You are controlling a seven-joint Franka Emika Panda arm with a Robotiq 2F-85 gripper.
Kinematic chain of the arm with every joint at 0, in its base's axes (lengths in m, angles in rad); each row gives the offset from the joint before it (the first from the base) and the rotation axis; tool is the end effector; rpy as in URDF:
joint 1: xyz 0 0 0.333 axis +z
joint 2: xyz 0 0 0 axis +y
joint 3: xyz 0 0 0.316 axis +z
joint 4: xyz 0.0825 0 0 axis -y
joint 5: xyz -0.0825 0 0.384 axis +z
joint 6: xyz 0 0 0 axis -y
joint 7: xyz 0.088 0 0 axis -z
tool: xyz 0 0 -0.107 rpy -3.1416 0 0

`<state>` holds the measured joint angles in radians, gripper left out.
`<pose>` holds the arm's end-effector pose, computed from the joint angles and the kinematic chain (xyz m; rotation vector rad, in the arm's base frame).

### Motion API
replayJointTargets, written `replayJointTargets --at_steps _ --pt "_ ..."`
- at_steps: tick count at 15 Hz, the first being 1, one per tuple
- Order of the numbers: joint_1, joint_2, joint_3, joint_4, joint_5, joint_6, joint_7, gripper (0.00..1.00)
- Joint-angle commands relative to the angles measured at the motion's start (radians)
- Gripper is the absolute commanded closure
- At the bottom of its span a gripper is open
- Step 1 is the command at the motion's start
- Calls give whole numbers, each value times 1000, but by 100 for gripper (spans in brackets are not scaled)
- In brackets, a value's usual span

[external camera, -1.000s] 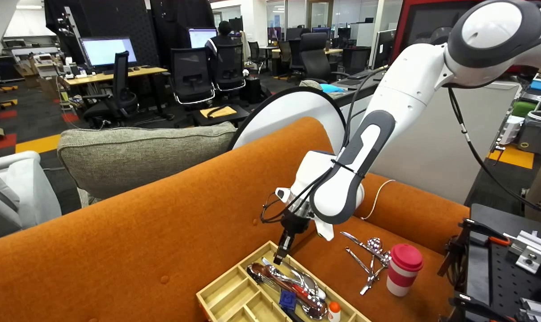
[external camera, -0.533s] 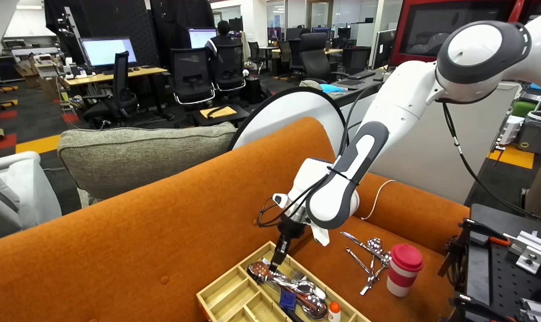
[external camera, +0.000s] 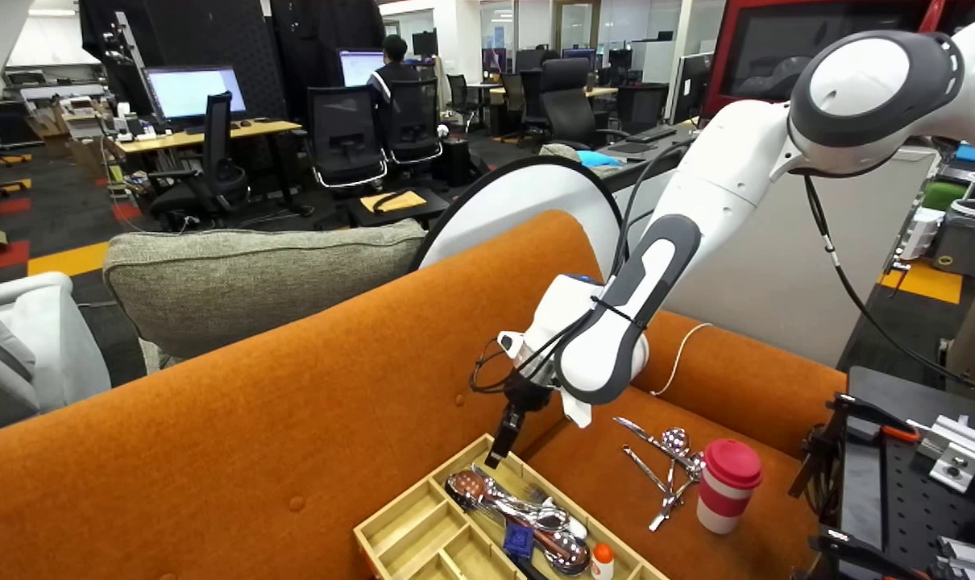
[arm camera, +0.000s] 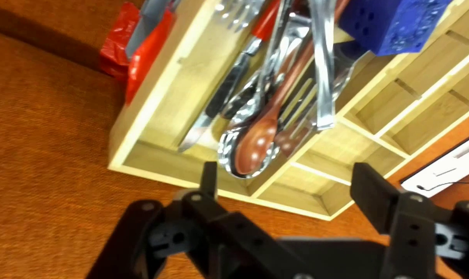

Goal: Pick up the bottle and spoons and put them on the tray

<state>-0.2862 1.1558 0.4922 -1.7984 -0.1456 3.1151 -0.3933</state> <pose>0.6080 0.1283 0.0019 -2.6861 -0.5687 -0.4617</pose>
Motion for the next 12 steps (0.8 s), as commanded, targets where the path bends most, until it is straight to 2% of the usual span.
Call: replayJointTargets --at_steps 1,5,8,12 --pt "87 -69 -136 -37 27 82 125 0" --pt "170 -80 -297 -60 90 104 277 0" --pt "195 -54 -382 -82 157 90 364 0" --pt "156 0 -402 -108 212 56 429 0"
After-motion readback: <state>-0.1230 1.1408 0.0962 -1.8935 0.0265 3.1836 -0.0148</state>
